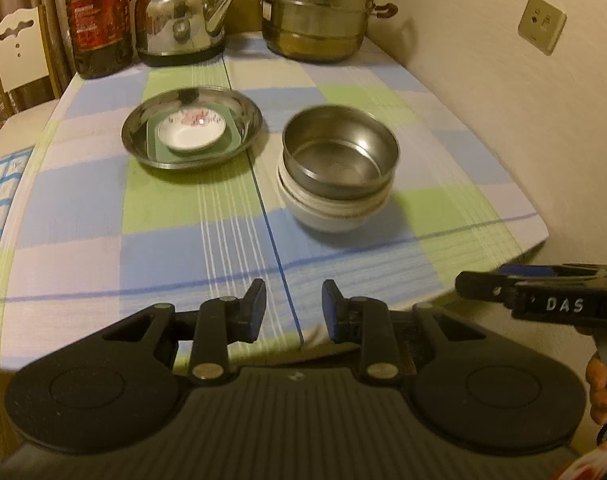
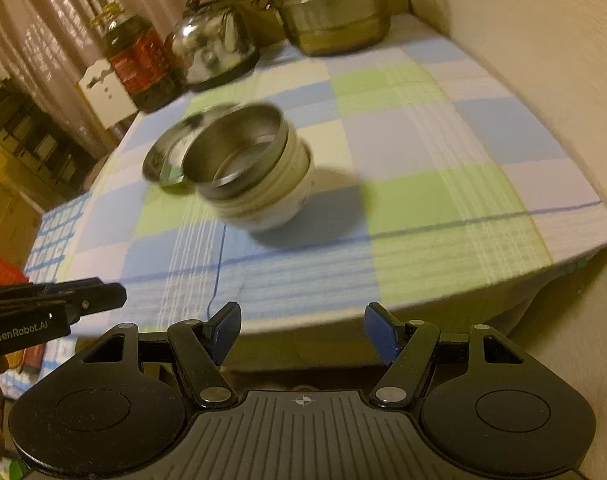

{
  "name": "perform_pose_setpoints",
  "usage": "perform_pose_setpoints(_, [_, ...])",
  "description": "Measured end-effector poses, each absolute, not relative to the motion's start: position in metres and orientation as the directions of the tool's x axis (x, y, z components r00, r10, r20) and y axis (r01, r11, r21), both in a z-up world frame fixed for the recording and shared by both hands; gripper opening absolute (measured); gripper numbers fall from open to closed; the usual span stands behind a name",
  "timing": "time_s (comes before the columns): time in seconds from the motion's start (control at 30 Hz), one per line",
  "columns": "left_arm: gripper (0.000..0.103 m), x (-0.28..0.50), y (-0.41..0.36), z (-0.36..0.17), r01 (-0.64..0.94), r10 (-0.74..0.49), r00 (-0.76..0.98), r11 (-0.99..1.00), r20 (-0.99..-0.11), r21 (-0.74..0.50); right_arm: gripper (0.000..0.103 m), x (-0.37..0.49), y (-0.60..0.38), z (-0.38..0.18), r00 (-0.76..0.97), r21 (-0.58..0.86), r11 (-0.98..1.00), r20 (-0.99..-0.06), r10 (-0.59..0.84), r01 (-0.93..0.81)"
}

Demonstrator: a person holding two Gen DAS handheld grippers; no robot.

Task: Organize plates and bowls
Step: 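Reach both tools to the nested bowl stack and close on its rim, then lift the nested bowls with both tools and carry them toward the steel plate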

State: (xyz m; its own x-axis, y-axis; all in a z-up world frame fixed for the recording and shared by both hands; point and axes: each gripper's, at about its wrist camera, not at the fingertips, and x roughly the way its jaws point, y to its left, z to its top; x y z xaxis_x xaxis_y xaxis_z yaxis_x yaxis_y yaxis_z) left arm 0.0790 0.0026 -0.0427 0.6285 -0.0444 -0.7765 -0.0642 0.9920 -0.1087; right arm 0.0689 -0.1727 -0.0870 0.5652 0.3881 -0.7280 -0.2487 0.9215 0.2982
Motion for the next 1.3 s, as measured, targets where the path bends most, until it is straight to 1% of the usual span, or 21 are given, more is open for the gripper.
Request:
perform_pose_setpoints(0.2, [0.027, 0.118, 0.018, -0.041, -0.026, -0.059, 0.681, 0.994, -0.730, -0.105, 0.068, 0.095, -0.172, -0.074, 0.663, 0.328, 0.918, -0.638, 0.390, -0.225])
perform_pose_setpoints(0.27, [0.027, 0.135, 0.022, -0.042, -0.007, -0.065, 0.693, 0.995, -0.718, -0.097, 0.066, 0.105, -0.170, -0.071, 0.688, 0.331, 0.914, -0.608, 0.396, -0.234])
perform_pose_setpoints(0.33, [0.027, 0.150, 0.027, -0.044, 0.008, -0.078, 0.697, 0.995, -0.712, -0.101, 0.048, 0.118, -0.165, -0.071, 0.701, 0.331, 0.911, -0.588, 0.402, -0.244])
perform_pose_setpoints(0.4, [0.026, 0.166, 0.031, -0.046, 0.020, -0.094, 0.700, 0.993, -0.708, -0.113, 0.042, 0.130, -0.160, -0.071, 0.706, 0.347, 0.902, -0.569, 0.421, -0.258])
perform_pose_setpoints(0.43, [0.026, 0.171, 0.033, -0.048, 0.021, -0.097, 0.702, 0.993, -0.705, -0.115, 0.036, 0.136, -0.157, -0.071, 0.711, 0.348, 0.899, -0.560, 0.426, -0.265])
perform_pose_setpoints(0.47, [0.025, 0.178, 0.035, -0.050, 0.023, -0.100, 0.701, 0.993, -0.706, -0.117, 0.032, 0.142, -0.153, -0.071, 0.715, 0.342, 0.898, -0.551, 0.430, -0.277])
perform_pose_setpoints(0.53, [0.023, 0.190, 0.039, -0.053, 0.037, -0.116, 0.699, 0.991, -0.706, -0.126, 0.017, 0.152, -0.145, -0.073, 0.720, 0.324, 0.899, -0.544, 0.431, -0.294])
perform_pose_setpoints(0.6, [0.021, 0.198, 0.042, -0.055, 0.055, -0.131, 0.694, 0.990, -0.708, -0.130, 0.010, 0.161, -0.140, -0.076, 0.723, 0.310, 0.904, -0.546, 0.423, -0.295])
perform_pose_setpoints(0.73, [0.016, 0.210, 0.044, -0.062, 0.091, -0.163, 0.681, 0.986, -0.714, -0.138, 0.006, 0.175, -0.135, -0.082, 0.719, 0.312, 0.907, -0.556, 0.416, -0.283])
perform_pose_setpoints(0.77, [0.013, 0.212, 0.045, -0.063, 0.100, -0.173, 0.677, 0.985, -0.715, -0.144, 0.005, 0.177, -0.136, -0.083, 0.717, 0.314, 0.907, -0.558, 0.417, -0.282])
perform_pose_setpoints(1.03, [0.013, 0.224, 0.045, -0.070, 0.136, -0.213, 0.651, 0.977, -0.728, -0.164, 0.005, 0.189, -0.136, -0.088, 0.700, 0.335, 0.903, -0.577, 0.421, -0.268])
perform_pose_setpoints(1.13, [0.011, 0.227, 0.044, -0.073, 0.148, -0.222, 0.642, 0.975, -0.734, -0.166, 0.005, 0.191, -0.134, -0.090, 0.694, 0.332, 0.904, -0.585, 0.421, -0.268])
perform_pose_setpoints(1.2, [0.008, 0.229, 0.043, -0.074, 0.155, -0.235, 0.636, 0.972, -0.735, -0.176, 0.005, 0.192, -0.133, -0.092, 0.692, 0.333, 0.904, -0.586, 0.422, -0.268])
perform_pose_setpoints(1.3, [0.008, 0.231, 0.041, -0.076, 0.159, -0.228, 0.637, 0.974, -0.737, -0.164, 0.005, 0.195, -0.133, -0.094, 0.692, 0.333, 0.906, -0.589, 0.417, -0.263])
